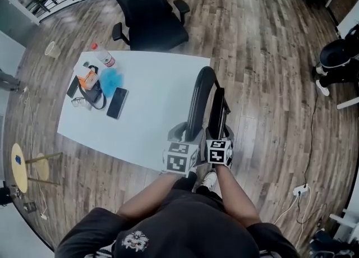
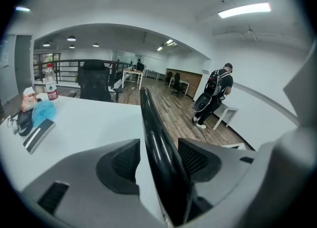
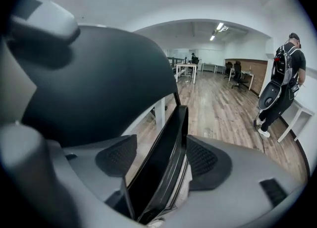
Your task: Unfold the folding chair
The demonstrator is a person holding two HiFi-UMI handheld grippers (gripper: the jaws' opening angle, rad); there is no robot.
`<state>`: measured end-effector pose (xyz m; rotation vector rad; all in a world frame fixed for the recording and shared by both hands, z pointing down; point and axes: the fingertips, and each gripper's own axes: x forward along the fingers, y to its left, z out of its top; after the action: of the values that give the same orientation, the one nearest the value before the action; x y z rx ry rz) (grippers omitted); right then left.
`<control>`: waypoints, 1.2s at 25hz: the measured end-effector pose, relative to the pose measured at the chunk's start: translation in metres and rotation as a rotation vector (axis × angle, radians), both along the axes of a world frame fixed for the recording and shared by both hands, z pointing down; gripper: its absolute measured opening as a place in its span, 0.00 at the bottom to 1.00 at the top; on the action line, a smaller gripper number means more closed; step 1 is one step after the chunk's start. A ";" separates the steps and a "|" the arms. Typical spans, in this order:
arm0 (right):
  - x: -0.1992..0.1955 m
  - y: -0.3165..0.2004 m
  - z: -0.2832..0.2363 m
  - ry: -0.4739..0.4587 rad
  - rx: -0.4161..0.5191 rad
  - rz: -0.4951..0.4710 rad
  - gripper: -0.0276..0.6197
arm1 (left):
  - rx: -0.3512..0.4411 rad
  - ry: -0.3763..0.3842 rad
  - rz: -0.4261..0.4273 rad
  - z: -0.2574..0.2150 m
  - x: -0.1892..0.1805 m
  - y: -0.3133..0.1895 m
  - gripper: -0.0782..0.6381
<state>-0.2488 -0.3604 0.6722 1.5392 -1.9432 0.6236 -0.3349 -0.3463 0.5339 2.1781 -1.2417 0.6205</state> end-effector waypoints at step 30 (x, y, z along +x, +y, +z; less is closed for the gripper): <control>0.053 -0.003 0.092 -0.137 -0.294 0.165 0.55 | -0.164 0.069 0.124 0.025 0.025 -0.003 0.39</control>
<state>-0.1961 -0.3634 0.7647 1.5103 -1.7367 1.0591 -0.3098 -0.3492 0.5588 2.1314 -0.9898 0.6671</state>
